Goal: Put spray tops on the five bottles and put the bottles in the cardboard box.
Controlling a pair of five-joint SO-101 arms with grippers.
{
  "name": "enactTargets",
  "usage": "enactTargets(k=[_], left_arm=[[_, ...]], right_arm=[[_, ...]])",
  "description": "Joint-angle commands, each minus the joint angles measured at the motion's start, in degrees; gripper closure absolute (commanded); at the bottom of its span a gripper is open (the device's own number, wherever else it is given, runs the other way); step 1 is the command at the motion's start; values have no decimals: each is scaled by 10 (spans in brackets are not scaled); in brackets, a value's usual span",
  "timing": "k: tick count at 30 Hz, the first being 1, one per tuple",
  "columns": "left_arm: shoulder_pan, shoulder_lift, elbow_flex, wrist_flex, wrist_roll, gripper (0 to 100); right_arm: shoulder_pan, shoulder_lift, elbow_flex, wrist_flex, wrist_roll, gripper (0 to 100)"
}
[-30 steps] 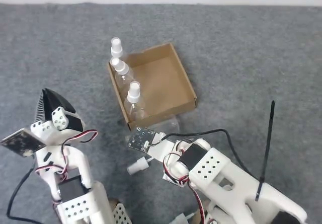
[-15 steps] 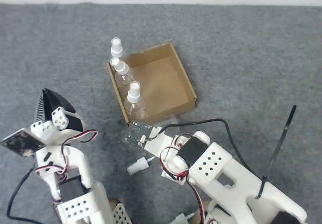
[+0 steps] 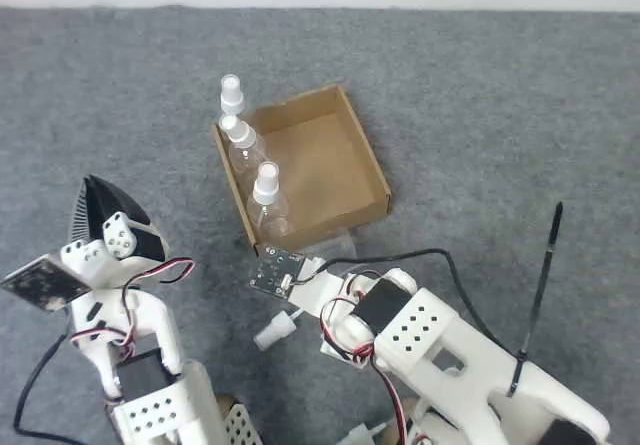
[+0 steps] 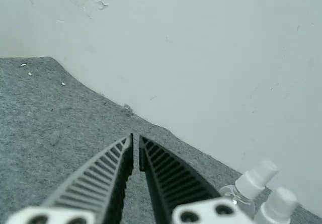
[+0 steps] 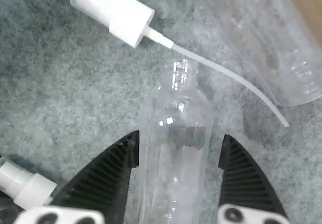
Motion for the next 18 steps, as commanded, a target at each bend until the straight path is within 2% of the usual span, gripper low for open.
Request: enactTargets(k=[1,5,15,18], left_arm=[[2,-7,-7,-1,-5,988],[1,-7,-7,-1,-5,988],[1,-7,-7,-1,-5,988],[1,-7,-7,-1,-5,988]], right_arm=[[9,0,6,-22,7,789],[9,0,46,-73,8,793],[9,0,49,-73,10,795],[9,0,49,-75,10,847]])
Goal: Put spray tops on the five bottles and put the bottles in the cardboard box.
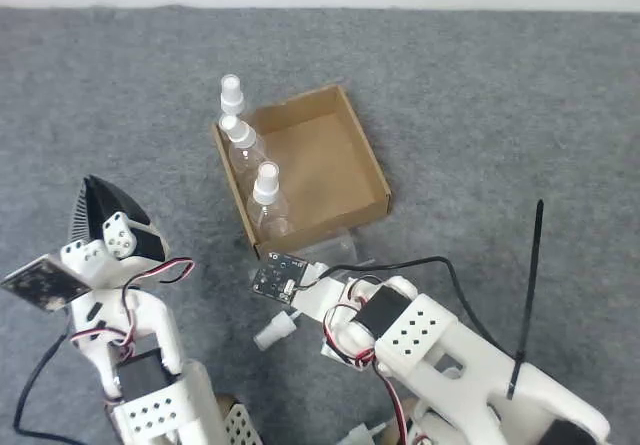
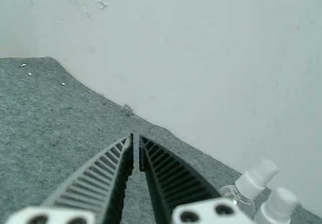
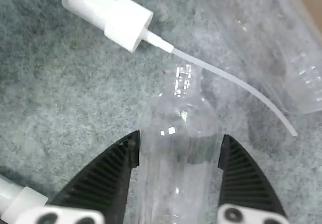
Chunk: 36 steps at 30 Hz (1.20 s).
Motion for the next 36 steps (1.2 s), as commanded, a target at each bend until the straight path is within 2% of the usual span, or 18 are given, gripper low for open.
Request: enactTargets(k=[1,10,19,24,29,36], left_arm=[[1,-7,-7,-1,-5,988],[1,-7,-7,-1,-5,988],[1,-8,-7,-3,-5,988],[1,-8,-7,-4,-5,988],[1,-8,-7,-3,-5,988],[2,-8,-7,-2,-5,988]], right_arm=[[9,0,-3,-13,10,870],[8,-7,-25,20,10,950],[11,-19,-49,58,5,954],[11,-105,-61,97,-54,954],[14,-226,-53,125,-61,954],[73,-356,-25,121,-62,954]])
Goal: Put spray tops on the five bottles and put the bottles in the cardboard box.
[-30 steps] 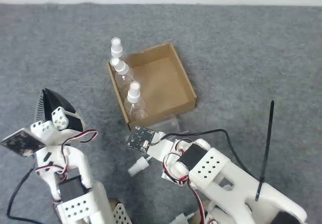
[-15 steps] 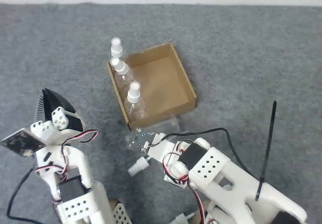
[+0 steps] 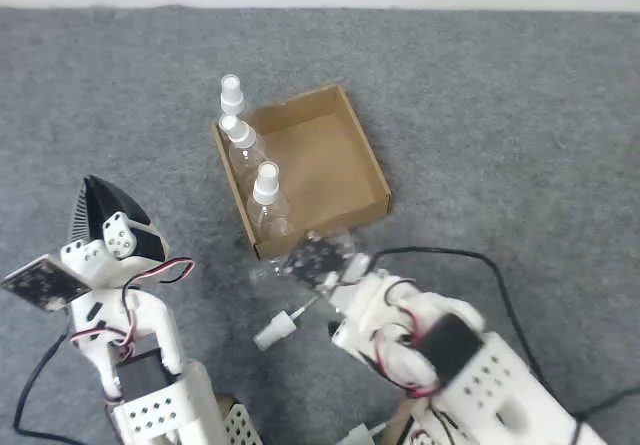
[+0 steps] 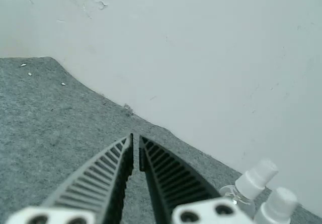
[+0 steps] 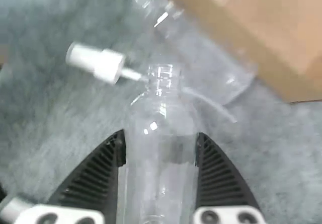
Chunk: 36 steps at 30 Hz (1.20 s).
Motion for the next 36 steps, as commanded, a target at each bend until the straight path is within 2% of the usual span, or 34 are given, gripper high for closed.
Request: enactTargets(k=[1,12,20,25,33,36], left_arm=[[2,-8,-7,-2,-5,988],[2,-8,-7,-1,-5,988],[2,-8,-7,-1,-5,988],[2,-8,-7,-1,-5,988],[75,-8,-7,21,-5,987],[96,-9,-7,47,-5,942]], right_arm=[[29,-70,-4,3,-8,954],[107,-152,-4,-7,-40,955],[171,-204,35,-66,-84,955],[185,-239,49,-79,-96,955],[200,-274,84,-109,-96,955],[226,-284,110,-145,-97,955]])
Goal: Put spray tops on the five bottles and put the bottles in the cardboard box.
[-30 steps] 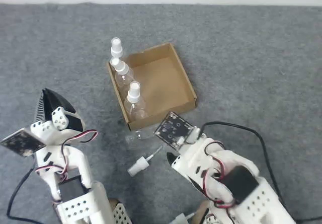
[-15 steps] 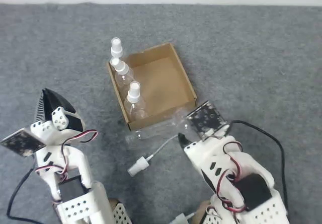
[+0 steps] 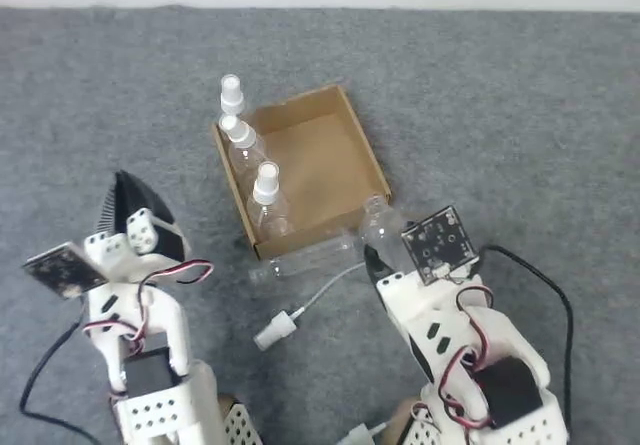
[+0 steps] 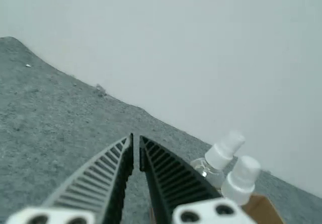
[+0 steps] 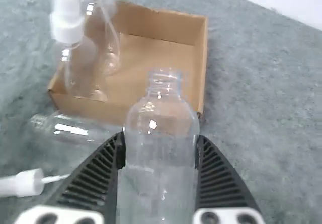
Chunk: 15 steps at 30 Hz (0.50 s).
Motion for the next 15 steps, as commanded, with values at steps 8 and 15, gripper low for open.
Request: enactTargets(k=[8,15], left_arm=[[69,-9,-73,178,-6,830],[76,-9,-131,292,-93,831]], right_arm=[[37,-21,27,-70,-9,955],[37,-21,28,-70,-9,955]])
